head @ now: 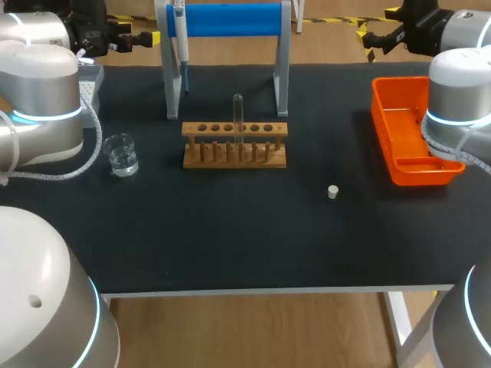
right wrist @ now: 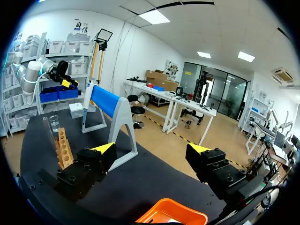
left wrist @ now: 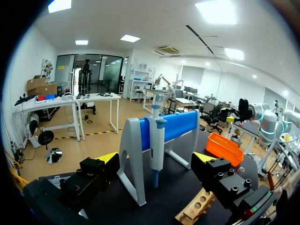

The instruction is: Invert the test tube, pick up the pipette, mount the tip to pipette, aspirate from beaker and dispense into the tube, eject the tip, return the pipette, and cap with the stopper.

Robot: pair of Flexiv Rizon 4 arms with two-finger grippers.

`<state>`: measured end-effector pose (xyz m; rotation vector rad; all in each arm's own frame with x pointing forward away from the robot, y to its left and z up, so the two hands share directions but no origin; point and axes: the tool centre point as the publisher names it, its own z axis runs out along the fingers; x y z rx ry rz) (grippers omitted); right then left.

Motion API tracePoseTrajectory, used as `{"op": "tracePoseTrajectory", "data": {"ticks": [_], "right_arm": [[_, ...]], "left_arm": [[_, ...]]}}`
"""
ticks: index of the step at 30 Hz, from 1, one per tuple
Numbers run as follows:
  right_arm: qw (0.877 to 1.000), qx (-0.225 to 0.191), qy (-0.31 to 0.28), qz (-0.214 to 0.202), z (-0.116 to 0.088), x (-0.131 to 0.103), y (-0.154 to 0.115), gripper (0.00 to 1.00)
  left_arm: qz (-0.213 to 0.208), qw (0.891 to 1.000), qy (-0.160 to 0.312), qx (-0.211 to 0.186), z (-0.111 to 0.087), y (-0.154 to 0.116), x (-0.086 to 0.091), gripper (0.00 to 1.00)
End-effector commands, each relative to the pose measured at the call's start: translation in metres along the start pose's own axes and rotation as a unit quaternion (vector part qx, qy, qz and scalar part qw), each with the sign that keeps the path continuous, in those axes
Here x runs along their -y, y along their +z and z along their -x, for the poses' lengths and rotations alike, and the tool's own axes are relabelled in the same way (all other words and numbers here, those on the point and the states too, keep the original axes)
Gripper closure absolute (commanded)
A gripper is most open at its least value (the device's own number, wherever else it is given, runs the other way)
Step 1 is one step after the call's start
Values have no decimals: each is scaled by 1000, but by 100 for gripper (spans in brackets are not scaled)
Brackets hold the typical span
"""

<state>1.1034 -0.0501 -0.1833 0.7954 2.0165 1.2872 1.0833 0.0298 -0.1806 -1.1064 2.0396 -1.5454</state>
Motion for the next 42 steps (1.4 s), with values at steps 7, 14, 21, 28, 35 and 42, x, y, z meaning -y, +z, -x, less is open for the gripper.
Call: {"op": "tracePoseTrajectory", "data": {"ticks": [7, 14, 21, 28, 35, 42], "right_arm": [[1000, 0, 0, 0, 0, 0, 0, 0], [1000, 0, 0, 0, 0, 0, 0, 0], [998, -60, -10, 13, -64, -9, -28, 0], [993, -114, -14, 31, -125, -12, -53, 0], [986, -158, 5, 44, -181, -6, -66, 0], [978, -207, 12, 25, -221, 12, -67, 0]], "left_arm": [[-1, 1000, 0, 0, 0, 0, 0, 0], [-1, 1000, 0, 0, 0, 0, 0, 0], [-1, 1000, 0, 0, 0, 0, 0, 0], [-1, 1000, 0, 0, 0, 0, 0, 0], [-1, 1000, 0, 0, 0, 0, 0, 0], [-1, 1000, 0, 0, 0, 0, 0, 0]]}}
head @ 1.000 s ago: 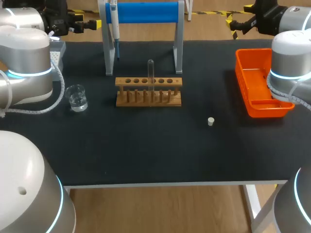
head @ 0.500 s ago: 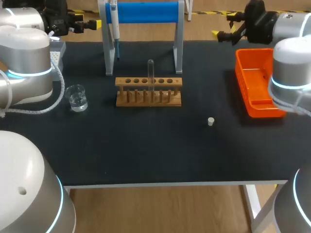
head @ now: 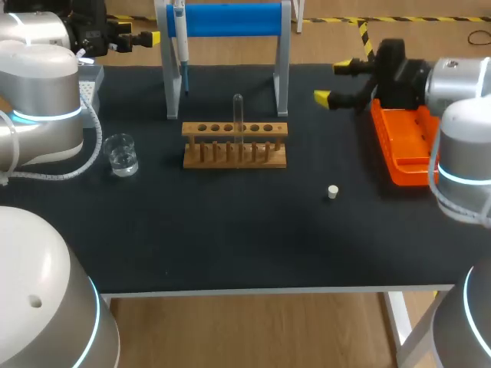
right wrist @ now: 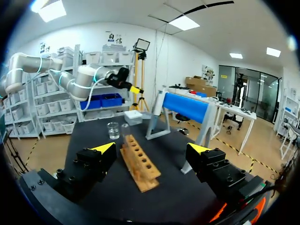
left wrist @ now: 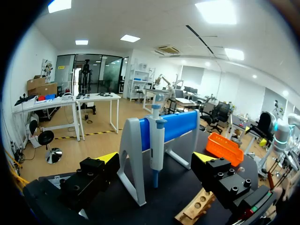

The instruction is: Invert the test tube, pick up the pipette, mount the tip to pipette, aspirate from beaker and dispense into the tube, eject the tip, return the pipette, and cap with the stopper.

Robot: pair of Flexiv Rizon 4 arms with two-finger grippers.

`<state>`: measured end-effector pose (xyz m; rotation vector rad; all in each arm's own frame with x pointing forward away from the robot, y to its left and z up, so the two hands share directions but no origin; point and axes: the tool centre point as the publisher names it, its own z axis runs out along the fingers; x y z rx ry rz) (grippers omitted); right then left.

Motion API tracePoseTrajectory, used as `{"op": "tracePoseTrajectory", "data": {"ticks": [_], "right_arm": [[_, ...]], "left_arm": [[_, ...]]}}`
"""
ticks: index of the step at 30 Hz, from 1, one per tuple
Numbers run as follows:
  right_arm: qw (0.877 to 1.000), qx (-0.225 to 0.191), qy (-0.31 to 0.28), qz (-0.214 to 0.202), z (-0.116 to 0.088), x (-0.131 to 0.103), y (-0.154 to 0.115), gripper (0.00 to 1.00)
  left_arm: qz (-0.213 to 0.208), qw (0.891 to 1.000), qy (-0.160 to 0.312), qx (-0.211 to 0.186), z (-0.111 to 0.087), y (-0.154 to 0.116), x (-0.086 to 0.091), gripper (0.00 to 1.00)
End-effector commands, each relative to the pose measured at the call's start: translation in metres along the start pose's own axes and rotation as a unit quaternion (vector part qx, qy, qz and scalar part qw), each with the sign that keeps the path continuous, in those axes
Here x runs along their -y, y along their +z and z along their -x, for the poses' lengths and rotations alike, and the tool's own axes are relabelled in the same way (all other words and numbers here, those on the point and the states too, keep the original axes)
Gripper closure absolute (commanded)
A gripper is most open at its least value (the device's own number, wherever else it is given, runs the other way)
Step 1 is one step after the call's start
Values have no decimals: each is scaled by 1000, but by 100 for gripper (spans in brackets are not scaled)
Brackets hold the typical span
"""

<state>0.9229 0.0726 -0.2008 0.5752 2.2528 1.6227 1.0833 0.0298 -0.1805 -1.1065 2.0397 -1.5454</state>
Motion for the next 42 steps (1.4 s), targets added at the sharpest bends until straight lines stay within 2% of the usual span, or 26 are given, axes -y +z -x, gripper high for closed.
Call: {"op": "tracePoseTrajectory", "data": {"ticks": [1, 5, 11, 13, 19, 34, 35, 38, 42], "right_arm": [[1000, -17, -6, -13, -16, 13, 1, 0], [999, -30, -31, -23, -26, 23, 2, 0], [998, -45, -48, -6, -32, 28, 4, 0], [997, -62, -56, 3, -37, 28, 4, 0], [991, -95, -88, -18, -50, 32, 5, 0], [991, -92, -99, -19, -51, 32, 5, 0], [991, -92, -99, -19, -51, 32, 5, 0], [991, -92, -99, -19, -51, 32, 5, 0], [991, -92, -99, -19, -51, 32, 5, 0]], "left_arm": [[-1, 1000, 0, 0, 0, 0, -1, 0], [-1, 1000, 0, 0, 0, 0, -1, 0], [-1, 1000, 0, 0, 0, 0, -1, 0], [-1, 1000, 0, 0, 0, 0, -1, 0], [-1, 1000, 0, 0, 0, 0, -1, 0], [-1, 1000, 0, 0, 0, 0, -1, 0], [-11, 1000, 3, -2, -1, -1, 1, 0], [-37, 999, 31, -20, -16, -10, -3, 0], [-54, 995, 67, -47, -46, -27, -22, 0]]}}
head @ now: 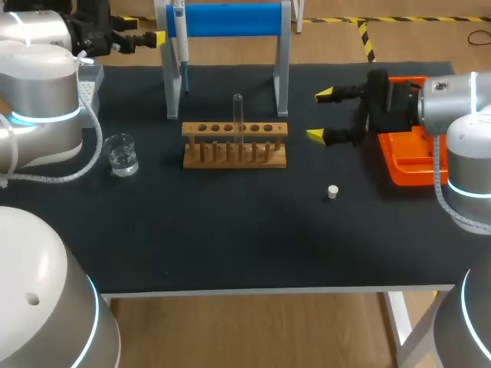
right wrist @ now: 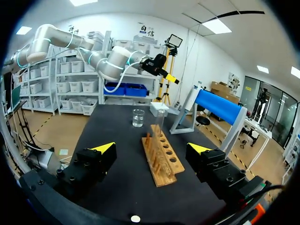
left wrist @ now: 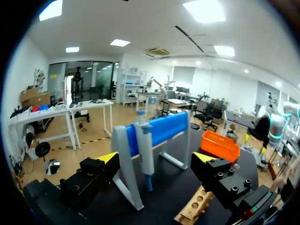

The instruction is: Invert the test tube, pick up the pipette, mount the tip to pipette, aspirate from beaker and dispense into the tube, eject the tip, return the pipette, and cap with the stopper.

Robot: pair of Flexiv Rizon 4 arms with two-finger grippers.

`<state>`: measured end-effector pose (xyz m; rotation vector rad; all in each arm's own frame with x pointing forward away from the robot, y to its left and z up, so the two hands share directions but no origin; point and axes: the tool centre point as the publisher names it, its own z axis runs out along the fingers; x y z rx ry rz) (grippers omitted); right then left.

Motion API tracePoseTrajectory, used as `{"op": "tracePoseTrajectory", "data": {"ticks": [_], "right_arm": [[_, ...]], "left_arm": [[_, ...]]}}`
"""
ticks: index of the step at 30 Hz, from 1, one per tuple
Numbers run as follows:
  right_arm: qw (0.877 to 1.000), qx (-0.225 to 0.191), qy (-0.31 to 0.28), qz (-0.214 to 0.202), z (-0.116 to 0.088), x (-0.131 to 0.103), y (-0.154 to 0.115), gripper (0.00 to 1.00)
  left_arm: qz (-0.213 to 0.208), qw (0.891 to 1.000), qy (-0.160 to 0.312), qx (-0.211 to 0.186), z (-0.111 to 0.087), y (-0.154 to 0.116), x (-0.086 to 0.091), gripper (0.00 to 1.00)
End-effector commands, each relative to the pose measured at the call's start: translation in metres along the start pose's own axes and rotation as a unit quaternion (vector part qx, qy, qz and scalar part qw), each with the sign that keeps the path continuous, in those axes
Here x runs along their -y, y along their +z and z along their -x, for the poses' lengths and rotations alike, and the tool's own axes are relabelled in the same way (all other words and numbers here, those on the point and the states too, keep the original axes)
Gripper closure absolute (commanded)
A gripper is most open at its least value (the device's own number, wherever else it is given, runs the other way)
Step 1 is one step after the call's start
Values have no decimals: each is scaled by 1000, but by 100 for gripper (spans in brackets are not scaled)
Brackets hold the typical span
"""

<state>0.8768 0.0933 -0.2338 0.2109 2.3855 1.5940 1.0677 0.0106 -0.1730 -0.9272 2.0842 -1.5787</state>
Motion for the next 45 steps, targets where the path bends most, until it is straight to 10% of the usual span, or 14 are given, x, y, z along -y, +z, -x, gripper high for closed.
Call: {"op": "tracePoseTrajectory", "data": {"ticks": [1, 15, 45], "right_arm": [[1000, -1, 0, 0, 0, 0, -1, 0], [1000, -1, 0, 0, 0, 0, -1, 0], [1000, -1, 0, 0, 0, 0, -1, 0]], "left_arm": [[-44, 999, 19, -12, -31, -27, -25, 0], [-59, 994, 66, -72, -122, -50, -106, 0], [-37, 991, 87, -100, -150, -51, -136, 0]]}}
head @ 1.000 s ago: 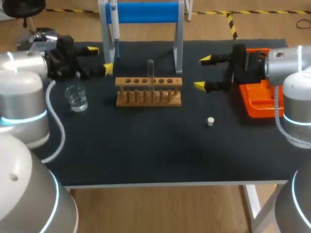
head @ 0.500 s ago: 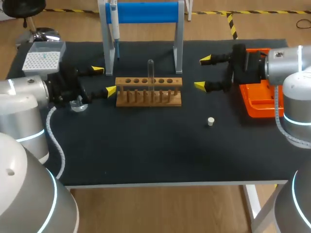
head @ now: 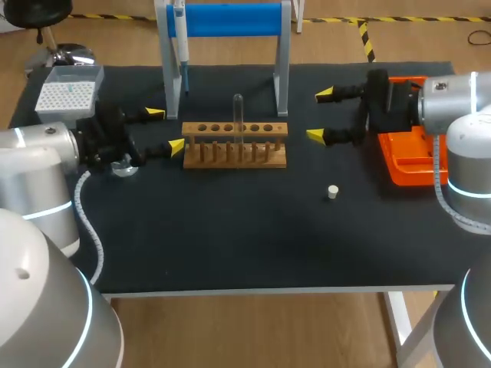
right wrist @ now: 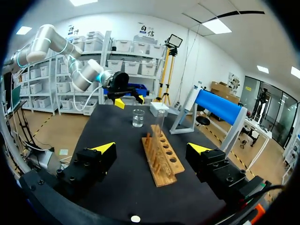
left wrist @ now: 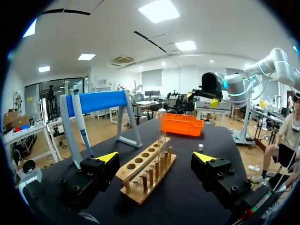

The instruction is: Invert the test tube, pick up the pipette, mount the tip to pipette, aspirate from beaker and dispense into the tube, eject the tip, return the pipette, and cap with the stopper.

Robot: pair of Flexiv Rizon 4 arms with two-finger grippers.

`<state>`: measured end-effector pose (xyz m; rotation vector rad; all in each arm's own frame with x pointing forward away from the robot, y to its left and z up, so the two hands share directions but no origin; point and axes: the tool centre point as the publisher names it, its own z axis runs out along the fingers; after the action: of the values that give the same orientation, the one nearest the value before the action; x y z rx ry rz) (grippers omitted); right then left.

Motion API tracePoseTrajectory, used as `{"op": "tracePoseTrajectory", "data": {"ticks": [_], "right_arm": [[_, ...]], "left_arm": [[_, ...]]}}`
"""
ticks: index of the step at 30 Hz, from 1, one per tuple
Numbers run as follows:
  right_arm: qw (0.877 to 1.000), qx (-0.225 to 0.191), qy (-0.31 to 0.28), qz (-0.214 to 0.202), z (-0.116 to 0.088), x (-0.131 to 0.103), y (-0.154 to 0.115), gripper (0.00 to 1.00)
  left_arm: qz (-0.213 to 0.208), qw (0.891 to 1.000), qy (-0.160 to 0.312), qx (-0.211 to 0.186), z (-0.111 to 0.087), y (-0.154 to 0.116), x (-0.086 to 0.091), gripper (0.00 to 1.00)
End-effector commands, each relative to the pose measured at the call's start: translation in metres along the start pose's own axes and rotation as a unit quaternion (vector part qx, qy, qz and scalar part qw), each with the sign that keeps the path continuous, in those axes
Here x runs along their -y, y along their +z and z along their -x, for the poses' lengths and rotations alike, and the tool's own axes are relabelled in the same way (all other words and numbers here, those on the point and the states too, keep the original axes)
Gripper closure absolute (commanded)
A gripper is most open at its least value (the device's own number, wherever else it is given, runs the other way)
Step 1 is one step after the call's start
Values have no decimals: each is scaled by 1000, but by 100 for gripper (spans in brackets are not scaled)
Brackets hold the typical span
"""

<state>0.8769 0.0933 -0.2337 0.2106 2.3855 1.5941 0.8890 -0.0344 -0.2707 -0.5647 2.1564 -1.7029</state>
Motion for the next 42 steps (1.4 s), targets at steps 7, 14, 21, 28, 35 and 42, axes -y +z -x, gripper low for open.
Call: {"op": "tracePoseTrajectory", "data": {"ticks": [7, 14, 21, 28, 35, 42], "right_arm": [[999, -38, -22, 25, 9, -2, 8, 0], [991, -95, -46, 78, 11, -6, 29, 0], [982, -141, -45, 115, 19, -11, 54, 0], [974, -170, -34, 144, 26, -14, 78, 0], [968, -194, -20, 160, 24, -14, 97, 0], [964, -207, -4, 167, 24, -12, 111, 6]], "left_arm": [[0, 1000, 0, 1, 0, 1, 0, 0], [0, 1000, 0, 1, 0, 1, 0, 0], [0, 1000, 0, 1, 0, 1, 0, 0], [0, 1000, 0, 1, 0, 1, 0, 0], [0, 1000, 0, 1, 0, 1, 0, 0], [0, 1000, 0, 1, 0, 1, 0, 0]]}}
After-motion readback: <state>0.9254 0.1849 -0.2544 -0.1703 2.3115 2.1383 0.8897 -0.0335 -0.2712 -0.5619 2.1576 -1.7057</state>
